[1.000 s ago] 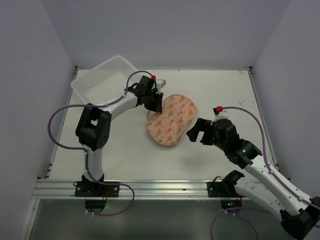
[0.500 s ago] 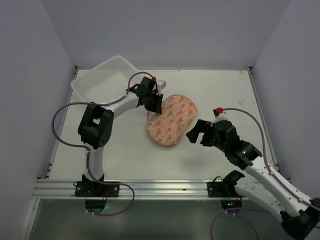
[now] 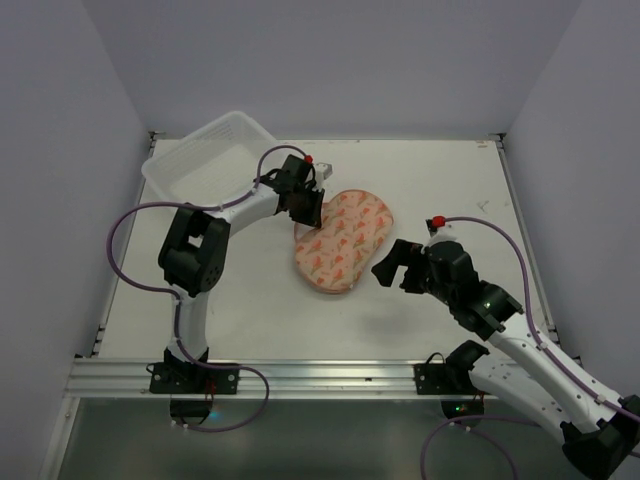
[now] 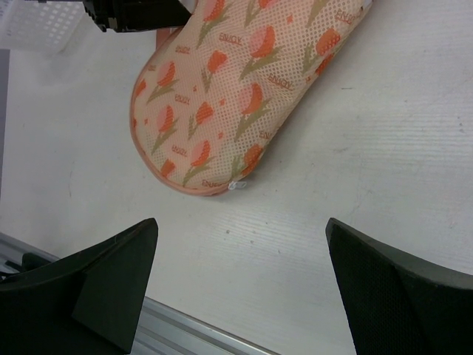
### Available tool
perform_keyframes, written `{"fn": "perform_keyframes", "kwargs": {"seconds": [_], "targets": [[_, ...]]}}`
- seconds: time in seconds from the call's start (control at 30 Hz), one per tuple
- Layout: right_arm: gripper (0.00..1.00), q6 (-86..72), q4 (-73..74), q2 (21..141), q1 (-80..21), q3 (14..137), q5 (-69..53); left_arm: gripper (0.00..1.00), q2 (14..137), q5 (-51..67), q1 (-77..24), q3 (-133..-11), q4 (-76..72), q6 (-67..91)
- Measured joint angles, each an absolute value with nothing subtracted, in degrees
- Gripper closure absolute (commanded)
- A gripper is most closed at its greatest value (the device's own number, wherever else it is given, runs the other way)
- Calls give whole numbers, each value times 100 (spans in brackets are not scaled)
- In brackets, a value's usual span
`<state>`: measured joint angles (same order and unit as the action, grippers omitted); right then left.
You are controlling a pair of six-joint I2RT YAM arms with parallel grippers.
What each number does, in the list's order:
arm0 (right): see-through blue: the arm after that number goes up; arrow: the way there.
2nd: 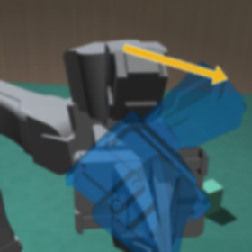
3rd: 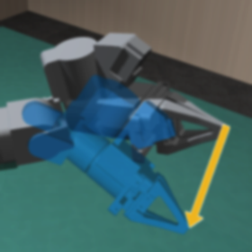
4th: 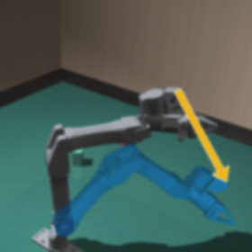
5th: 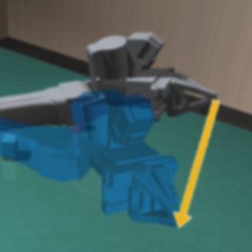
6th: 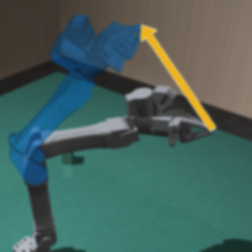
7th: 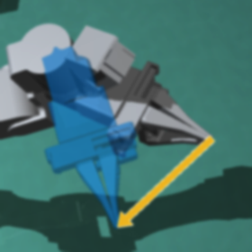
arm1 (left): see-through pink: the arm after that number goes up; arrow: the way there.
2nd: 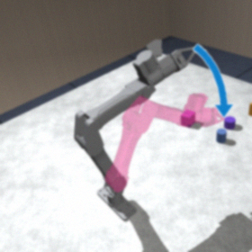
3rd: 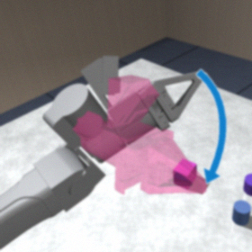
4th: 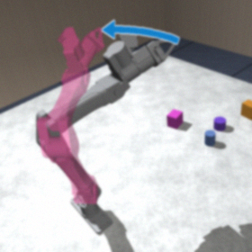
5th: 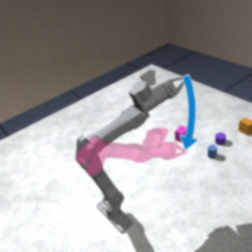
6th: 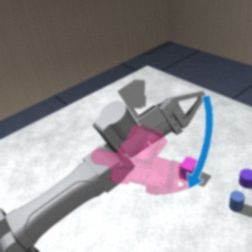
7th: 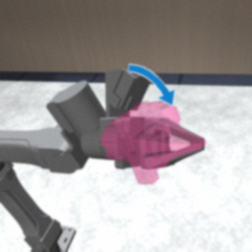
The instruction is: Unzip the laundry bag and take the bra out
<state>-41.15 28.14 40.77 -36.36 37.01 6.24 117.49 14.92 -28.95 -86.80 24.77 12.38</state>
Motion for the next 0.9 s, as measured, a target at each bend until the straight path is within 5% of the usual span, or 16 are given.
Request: {"fn": "perform_keyframes", "kwargs": {"seconds": [0.1,0.9], "targets": [[3,-4115,2799,4077,-3636,3701,624,100,11749,1575,-2895,-8680,2453,1243],[5,-4115,2781,3763,-3636,3754,801,100,10812,2279,-2945,-8678,2281,1597]]}}
